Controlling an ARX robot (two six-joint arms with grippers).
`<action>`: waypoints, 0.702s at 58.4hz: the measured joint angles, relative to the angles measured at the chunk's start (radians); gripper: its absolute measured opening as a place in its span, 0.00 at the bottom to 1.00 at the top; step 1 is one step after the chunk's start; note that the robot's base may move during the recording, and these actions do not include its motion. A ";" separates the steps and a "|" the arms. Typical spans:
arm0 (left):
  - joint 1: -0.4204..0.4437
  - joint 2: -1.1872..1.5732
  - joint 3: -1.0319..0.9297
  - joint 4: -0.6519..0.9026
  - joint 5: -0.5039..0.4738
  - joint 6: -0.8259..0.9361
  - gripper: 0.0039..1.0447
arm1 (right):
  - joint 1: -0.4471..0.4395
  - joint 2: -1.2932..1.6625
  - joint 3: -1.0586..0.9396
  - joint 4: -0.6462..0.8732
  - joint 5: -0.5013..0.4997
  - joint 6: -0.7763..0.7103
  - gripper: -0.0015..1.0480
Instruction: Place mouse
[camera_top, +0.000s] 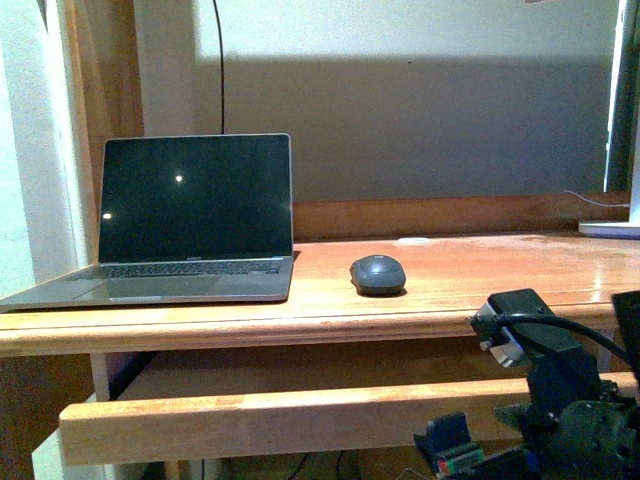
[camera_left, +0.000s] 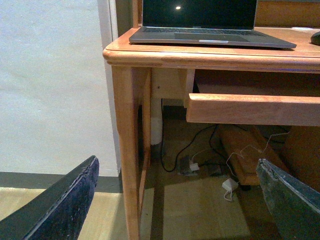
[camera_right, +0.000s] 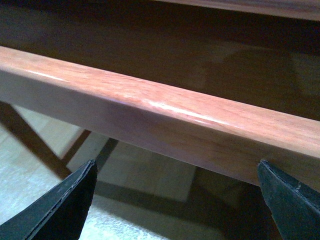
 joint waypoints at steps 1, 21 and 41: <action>0.000 0.000 0.000 0.000 0.000 0.000 0.93 | 0.002 0.006 0.008 -0.002 0.011 0.000 0.93; 0.000 0.000 0.000 0.000 0.000 0.000 0.93 | 0.058 0.136 0.222 -0.145 0.359 0.040 0.93; 0.000 0.000 0.000 0.000 0.000 0.000 0.93 | 0.042 0.085 0.188 -0.140 0.311 0.134 0.93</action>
